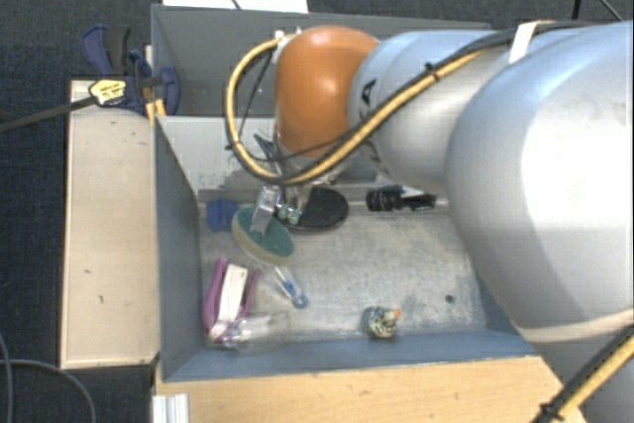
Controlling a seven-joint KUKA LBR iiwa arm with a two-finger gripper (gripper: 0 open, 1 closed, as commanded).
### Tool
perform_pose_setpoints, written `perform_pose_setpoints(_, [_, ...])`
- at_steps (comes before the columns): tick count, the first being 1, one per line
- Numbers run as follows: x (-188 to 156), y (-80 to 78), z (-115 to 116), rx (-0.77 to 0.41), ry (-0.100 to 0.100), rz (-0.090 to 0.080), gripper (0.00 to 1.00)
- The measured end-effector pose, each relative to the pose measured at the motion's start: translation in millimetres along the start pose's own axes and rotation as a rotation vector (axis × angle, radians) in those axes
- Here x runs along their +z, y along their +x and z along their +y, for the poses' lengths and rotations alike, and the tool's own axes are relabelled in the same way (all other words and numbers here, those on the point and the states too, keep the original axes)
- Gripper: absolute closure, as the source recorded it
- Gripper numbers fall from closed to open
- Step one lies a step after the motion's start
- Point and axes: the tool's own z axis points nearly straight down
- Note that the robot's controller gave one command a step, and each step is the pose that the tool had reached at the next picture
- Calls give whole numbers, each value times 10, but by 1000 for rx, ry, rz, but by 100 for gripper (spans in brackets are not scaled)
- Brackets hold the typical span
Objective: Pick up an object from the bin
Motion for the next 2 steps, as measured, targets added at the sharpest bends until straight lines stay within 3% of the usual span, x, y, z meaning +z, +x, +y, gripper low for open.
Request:
perform_pose_setpoints(1, [-578,-19,12,-4,-2,-3,100])
perform_pose_setpoints(2, [-589,-28,14,-7,1,0,100])
